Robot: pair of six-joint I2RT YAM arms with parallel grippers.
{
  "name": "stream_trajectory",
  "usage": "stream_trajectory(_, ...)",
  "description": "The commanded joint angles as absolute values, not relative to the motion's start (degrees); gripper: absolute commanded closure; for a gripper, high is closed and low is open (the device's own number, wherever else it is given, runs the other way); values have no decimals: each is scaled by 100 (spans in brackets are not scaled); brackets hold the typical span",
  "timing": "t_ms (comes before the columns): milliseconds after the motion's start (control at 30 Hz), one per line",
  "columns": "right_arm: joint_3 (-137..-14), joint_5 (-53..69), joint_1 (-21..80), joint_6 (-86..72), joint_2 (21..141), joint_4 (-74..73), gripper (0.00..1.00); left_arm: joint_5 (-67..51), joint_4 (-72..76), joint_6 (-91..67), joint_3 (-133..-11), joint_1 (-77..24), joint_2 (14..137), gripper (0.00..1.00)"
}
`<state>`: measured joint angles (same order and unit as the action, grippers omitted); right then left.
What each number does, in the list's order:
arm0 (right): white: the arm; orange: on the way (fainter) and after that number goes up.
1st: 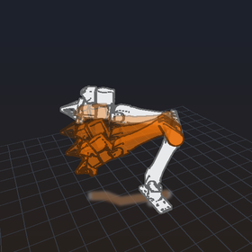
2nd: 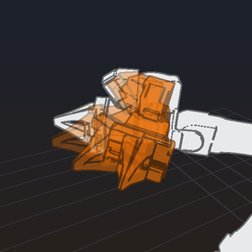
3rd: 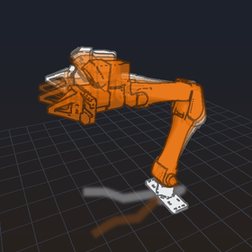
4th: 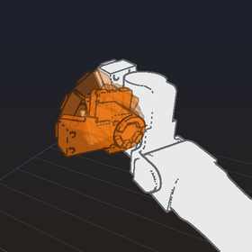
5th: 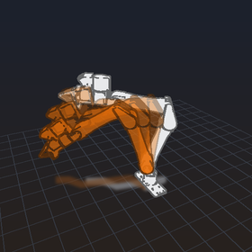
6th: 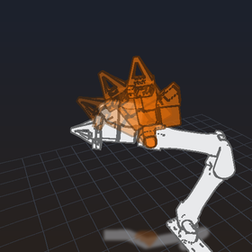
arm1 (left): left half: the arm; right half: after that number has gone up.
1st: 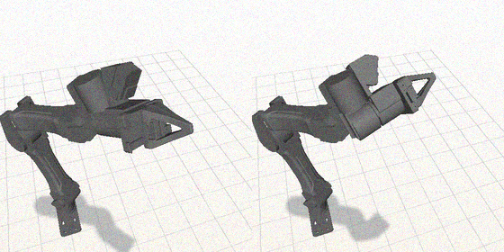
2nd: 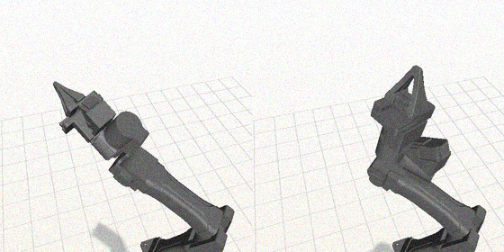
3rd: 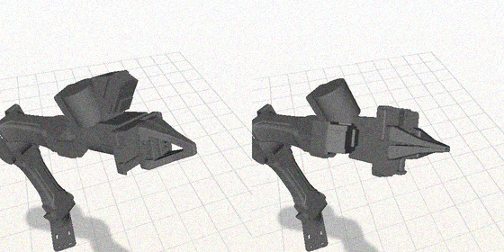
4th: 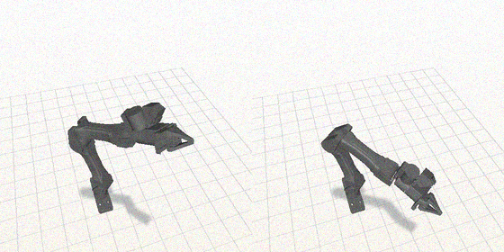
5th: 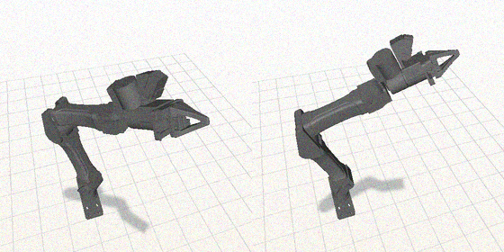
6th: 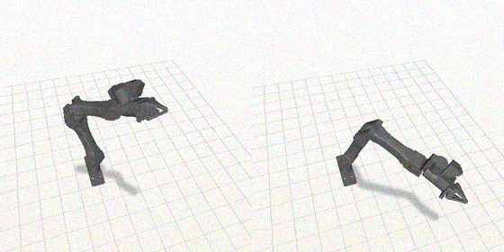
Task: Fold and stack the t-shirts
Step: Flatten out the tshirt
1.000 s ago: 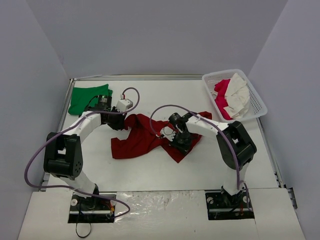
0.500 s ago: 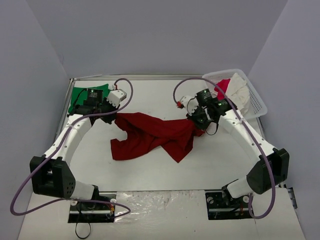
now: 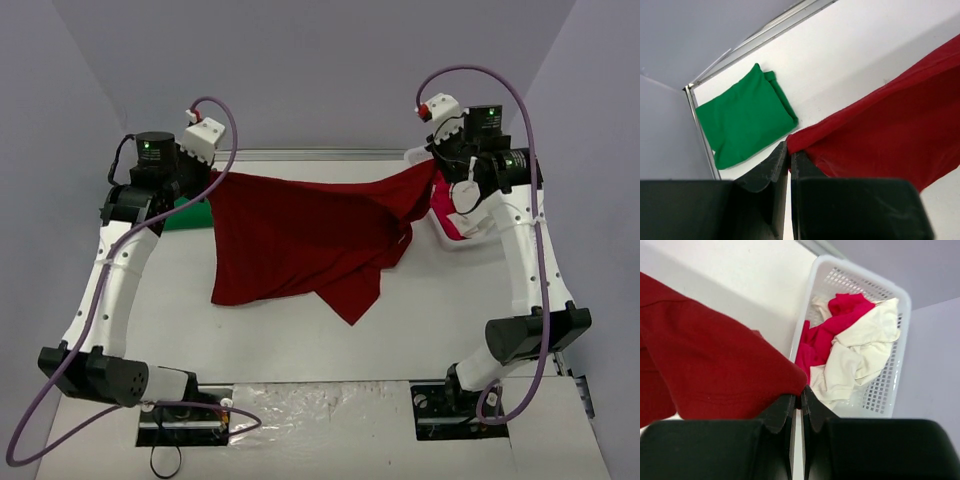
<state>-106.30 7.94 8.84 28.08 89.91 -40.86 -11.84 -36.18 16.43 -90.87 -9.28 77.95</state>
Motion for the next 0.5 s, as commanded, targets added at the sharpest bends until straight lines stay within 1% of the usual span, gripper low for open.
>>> stream_trajectory(0, -11048, 949, 853, 2541, 8658, -4078, 100, -975, -3936, 1512, -9492, -879, 7261, 98)
stream_trajectory(100, -10934, 1019, 853, 2435, 8079, -4104, 100, -1081, -4078, 1512, -9335, -879, 6795, 98)
stream_trajectory(233, -10495, 1134, 853, 2320, 7156, -4166, 100, -1107, -4140, 1485, -8957, -888, 5778, 98)
stream_trajectory(333, -10178, 1090, 835, 2250, 6235, -4192, 100, -1029, -4201, 1441, -8790, -888, 5136, 98)
stream_trajectory(467, -10090, 1203, 607, 2215, 5680, -4263, 100, -993, -4359, 1503, -8824, -879, 4492, 98)
